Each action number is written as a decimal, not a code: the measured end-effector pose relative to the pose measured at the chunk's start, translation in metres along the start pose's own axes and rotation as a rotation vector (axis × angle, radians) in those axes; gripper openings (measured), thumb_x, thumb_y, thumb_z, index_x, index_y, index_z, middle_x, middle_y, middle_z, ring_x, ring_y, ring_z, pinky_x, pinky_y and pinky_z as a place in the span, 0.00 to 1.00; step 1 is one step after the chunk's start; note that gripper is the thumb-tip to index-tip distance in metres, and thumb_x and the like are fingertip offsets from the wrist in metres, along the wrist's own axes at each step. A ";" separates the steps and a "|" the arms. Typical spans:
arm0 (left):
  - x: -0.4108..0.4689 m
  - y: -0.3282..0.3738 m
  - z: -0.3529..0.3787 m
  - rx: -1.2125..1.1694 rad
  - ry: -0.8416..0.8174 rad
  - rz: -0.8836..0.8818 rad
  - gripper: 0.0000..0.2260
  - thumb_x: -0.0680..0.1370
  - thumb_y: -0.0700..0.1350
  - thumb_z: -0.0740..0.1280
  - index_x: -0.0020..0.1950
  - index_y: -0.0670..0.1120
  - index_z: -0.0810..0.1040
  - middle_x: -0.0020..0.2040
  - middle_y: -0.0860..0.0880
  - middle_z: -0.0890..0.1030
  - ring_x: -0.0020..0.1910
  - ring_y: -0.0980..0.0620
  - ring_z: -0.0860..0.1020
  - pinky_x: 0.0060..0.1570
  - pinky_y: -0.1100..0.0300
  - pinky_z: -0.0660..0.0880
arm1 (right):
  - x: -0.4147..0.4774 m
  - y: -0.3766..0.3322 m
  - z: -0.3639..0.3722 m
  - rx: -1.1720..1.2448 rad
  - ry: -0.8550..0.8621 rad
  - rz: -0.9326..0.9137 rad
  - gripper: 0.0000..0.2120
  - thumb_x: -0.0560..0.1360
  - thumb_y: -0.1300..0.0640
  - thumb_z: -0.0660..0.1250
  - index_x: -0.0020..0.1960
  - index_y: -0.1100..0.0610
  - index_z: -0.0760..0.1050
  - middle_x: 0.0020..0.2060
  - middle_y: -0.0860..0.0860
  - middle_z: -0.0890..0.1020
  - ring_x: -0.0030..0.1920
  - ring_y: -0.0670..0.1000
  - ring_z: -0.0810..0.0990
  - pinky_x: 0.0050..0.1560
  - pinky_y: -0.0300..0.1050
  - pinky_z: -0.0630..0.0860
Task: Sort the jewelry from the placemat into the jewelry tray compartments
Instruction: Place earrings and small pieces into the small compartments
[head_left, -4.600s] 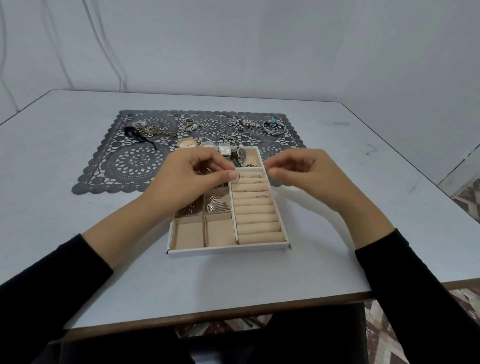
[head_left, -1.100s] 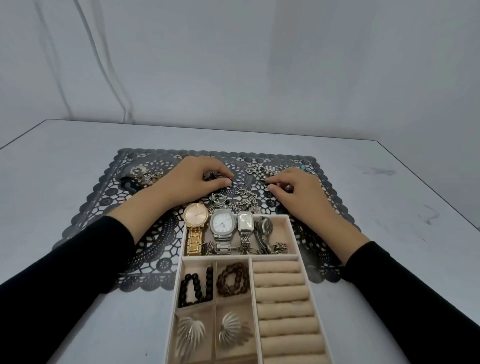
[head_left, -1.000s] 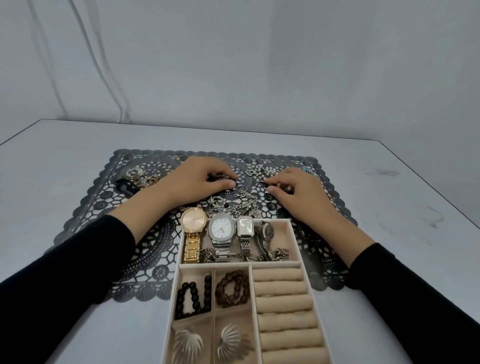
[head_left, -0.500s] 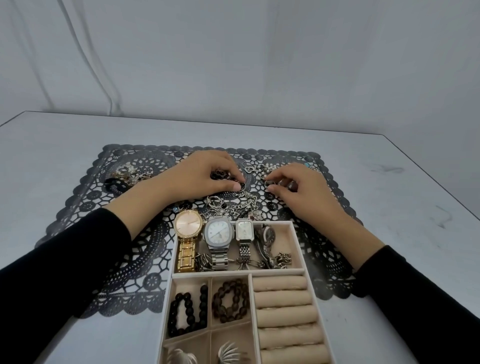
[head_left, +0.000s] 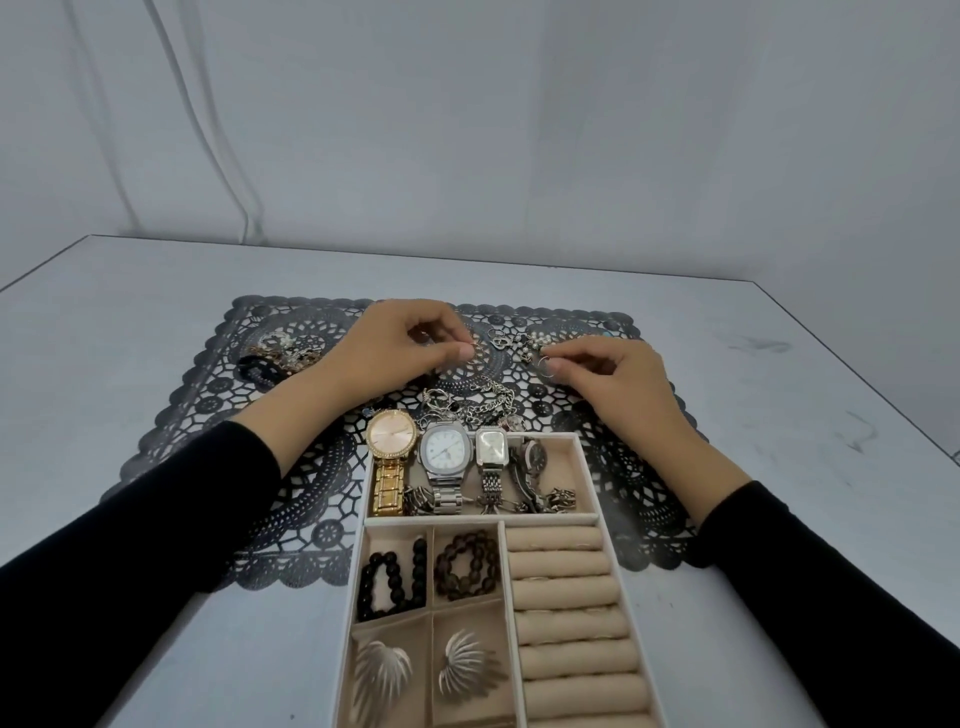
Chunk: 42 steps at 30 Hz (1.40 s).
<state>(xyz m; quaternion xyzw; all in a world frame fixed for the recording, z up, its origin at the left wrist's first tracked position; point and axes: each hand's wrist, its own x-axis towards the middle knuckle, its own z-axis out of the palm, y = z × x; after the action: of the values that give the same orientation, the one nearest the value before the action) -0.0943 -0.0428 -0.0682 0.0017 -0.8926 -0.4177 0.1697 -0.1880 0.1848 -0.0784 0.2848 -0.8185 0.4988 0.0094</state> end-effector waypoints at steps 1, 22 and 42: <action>-0.003 0.001 -0.001 -0.024 0.015 -0.012 0.03 0.74 0.47 0.74 0.46 0.50 0.84 0.41 0.52 0.85 0.42 0.57 0.82 0.44 0.72 0.75 | -0.002 -0.001 -0.002 0.025 0.003 0.018 0.07 0.71 0.57 0.74 0.48 0.50 0.85 0.40 0.43 0.85 0.42 0.43 0.82 0.46 0.31 0.77; -0.109 0.068 -0.011 -0.283 0.269 -0.063 0.08 0.72 0.42 0.76 0.48 0.40 0.83 0.43 0.45 0.85 0.41 0.52 0.82 0.45 0.65 0.79 | -0.097 -0.035 -0.048 0.362 0.085 0.011 0.06 0.71 0.63 0.74 0.47 0.56 0.83 0.38 0.52 0.85 0.40 0.47 0.82 0.45 0.41 0.78; -0.164 0.106 0.030 -0.291 0.125 0.026 0.08 0.68 0.49 0.75 0.42 0.47 0.84 0.40 0.51 0.85 0.42 0.52 0.82 0.46 0.60 0.79 | -0.187 -0.039 -0.060 0.231 -0.199 -0.157 0.05 0.71 0.64 0.74 0.46 0.58 0.84 0.40 0.51 0.86 0.41 0.51 0.81 0.44 0.49 0.75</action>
<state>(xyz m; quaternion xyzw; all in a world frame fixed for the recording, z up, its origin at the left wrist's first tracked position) 0.0658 0.0722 -0.0567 -0.0086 -0.8104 -0.5394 0.2287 -0.0287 0.3060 -0.0726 0.3948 -0.7279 0.5567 -0.0655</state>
